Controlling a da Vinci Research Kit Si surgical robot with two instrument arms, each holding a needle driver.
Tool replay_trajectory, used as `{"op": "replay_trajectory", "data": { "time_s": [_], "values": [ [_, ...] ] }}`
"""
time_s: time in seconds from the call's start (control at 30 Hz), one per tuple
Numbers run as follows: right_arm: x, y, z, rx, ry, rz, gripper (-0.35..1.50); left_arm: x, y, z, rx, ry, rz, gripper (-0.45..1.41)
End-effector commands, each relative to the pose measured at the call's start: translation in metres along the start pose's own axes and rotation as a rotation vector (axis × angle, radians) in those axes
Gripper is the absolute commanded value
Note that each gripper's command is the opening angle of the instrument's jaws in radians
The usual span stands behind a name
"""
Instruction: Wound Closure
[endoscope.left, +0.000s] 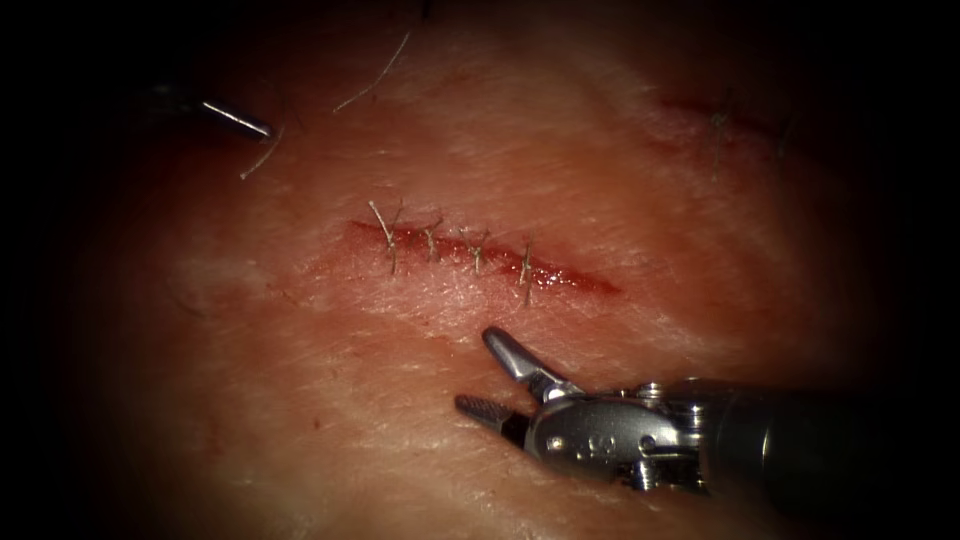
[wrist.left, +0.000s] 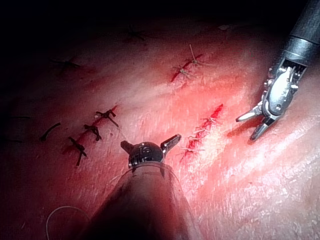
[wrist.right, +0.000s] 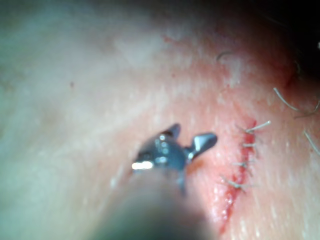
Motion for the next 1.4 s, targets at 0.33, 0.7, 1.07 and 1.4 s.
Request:
{"op": "replay_trajectory", "data": {
  "time_s": [0.33,0.7,1.07,1.4],
  "values": [
    [0.0002,-0.0010,0.0006,0.003,0.005,0.005,1.48,-0.0101,-0.0067,-0.0099,0.281,-0.159,0.055,1.28],
    [0.0003,-0.0006,0.0004,0.012,0.009,0.014,1.48,-0.0164,-0.0084,-0.0079,0.233,-0.235,-0.011,1.21],
    [0.0026,0.0069,-0.0032,0.143,0.062,0.082,1.26,-0.0077,0.0045,0.0038,-0.083,0.046,0.077,1.18],
    [0.0011,0.0112,-0.0027,0.280,0.072,0.148,1.05,-0.0081,0.0114,0.0105,-0.225,0.061,0.240,1.13]
  ]
}}
